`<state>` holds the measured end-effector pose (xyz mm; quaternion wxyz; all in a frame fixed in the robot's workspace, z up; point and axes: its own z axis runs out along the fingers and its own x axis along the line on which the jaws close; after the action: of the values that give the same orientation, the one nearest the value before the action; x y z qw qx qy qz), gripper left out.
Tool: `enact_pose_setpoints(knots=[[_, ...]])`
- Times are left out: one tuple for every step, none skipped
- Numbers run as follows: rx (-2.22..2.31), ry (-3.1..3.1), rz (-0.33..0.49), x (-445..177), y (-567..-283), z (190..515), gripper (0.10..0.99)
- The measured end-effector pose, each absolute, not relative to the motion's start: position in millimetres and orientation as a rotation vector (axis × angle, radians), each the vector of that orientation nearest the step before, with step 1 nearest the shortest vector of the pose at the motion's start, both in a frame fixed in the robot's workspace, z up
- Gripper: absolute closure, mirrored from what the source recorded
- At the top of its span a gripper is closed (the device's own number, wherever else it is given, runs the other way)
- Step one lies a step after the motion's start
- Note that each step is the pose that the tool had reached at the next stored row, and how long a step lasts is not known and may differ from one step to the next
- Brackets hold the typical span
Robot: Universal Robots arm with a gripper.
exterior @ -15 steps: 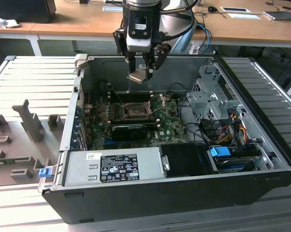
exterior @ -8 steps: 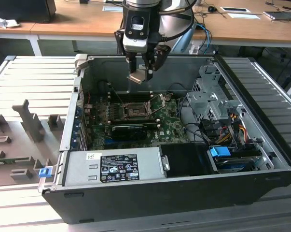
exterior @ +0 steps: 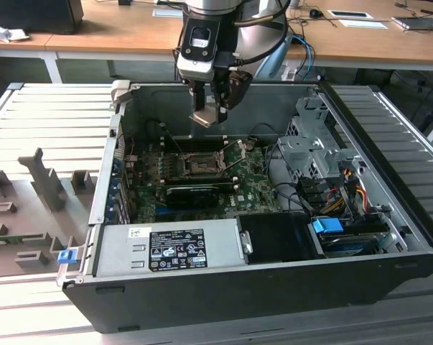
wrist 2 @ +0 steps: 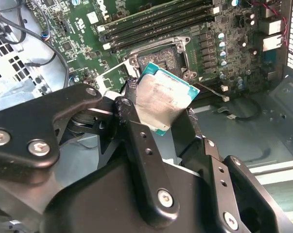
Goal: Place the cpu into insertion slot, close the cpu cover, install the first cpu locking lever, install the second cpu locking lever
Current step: 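Place the cpu into insertion slot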
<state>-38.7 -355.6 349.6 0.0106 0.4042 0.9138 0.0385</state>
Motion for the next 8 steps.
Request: enact_pose_setpoints(knots=[[1.262, 2.852, 0.120, -38.7, -355.6, 349.1, 0.557], [1.263, 2.852, 0.120, -38.7, -355.6, 348.1, 0.557], [1.268, 2.849, 0.119, -38.7, -355.6, 347.7, 0.557], [1.277, 2.845, 0.119, -38.6, -355.6, 347.4, 0.557], [1.300, 2.834, 0.119, -38.6, -355.6, 346.8, 0.557], [1.329, 2.819, 0.117, -38.6, -355.6, 346.2, 0.557], [1.366, 2.800, 0.116, -38.6, -355.6, 345.4, 0.557], [1.384, 2.791, 0.115, -38.6, -355.6, 345.0, 0.557]])
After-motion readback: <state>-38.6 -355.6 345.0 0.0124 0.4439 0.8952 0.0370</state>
